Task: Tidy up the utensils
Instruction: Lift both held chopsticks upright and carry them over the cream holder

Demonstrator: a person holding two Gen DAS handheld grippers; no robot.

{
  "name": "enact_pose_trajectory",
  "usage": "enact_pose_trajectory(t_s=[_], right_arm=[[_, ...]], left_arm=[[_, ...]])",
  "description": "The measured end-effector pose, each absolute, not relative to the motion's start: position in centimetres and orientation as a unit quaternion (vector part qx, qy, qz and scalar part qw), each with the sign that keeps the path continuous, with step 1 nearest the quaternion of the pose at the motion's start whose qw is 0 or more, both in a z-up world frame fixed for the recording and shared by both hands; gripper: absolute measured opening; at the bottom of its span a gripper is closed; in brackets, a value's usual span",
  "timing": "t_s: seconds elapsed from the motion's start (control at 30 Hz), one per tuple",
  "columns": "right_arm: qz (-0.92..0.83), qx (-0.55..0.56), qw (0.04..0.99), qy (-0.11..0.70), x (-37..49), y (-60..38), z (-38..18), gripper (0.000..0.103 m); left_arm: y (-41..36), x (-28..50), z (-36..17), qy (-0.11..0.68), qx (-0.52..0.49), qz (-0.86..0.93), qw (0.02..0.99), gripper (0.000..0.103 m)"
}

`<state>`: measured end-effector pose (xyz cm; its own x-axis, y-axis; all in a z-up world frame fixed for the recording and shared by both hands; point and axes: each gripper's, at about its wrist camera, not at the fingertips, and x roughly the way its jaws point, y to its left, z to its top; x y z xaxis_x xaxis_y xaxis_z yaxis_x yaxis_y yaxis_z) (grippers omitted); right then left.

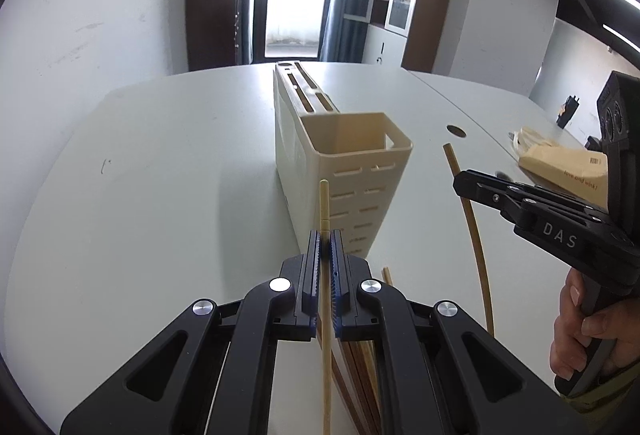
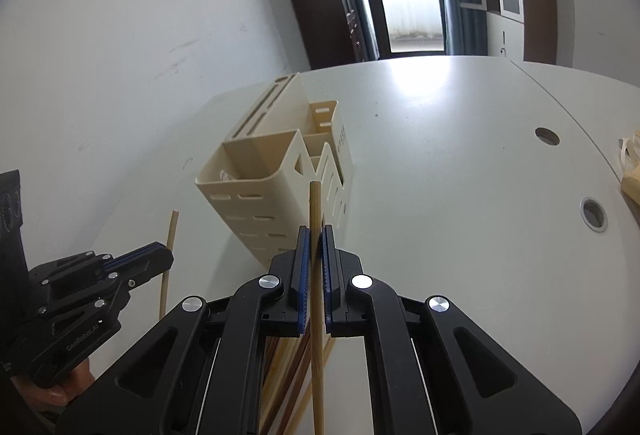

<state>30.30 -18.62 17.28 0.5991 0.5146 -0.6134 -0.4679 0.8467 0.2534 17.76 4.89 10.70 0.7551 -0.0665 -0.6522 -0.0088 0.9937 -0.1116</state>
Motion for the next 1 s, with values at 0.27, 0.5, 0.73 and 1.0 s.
enact_pose_trajectory(t_s=[0.27, 0.5, 0.73, 1.0], right_arm=[[0.295, 0.049, 0.913, 0.276, 30.3, -19.1, 19.8, 0.007], [0.316, 0.047, 0.926, 0.201, 30.9, -18.3, 21.6, 0.007], [0.346, 0.076, 0.926, 0.128, 31.4, -18.6, 23.4, 0.007], [0.37, 0.126, 0.92, 0.02, 30.6, -20.5, 25.4, 0.007]], left_arm=[[5.1, 18.7, 13.2, 0.257, -0.062, -0.025, 0.964, 0.004], [5.0, 19.7, 15.1, 0.186, -0.059, -0.045, 0.98, 0.004], [5.5, 19.3, 17.6, 0.106, -0.069, -0.052, 0.991, 0.004], [4.8, 18.5, 19.7, 0.007, -0.065, -0.049, 0.997, 0.004]])
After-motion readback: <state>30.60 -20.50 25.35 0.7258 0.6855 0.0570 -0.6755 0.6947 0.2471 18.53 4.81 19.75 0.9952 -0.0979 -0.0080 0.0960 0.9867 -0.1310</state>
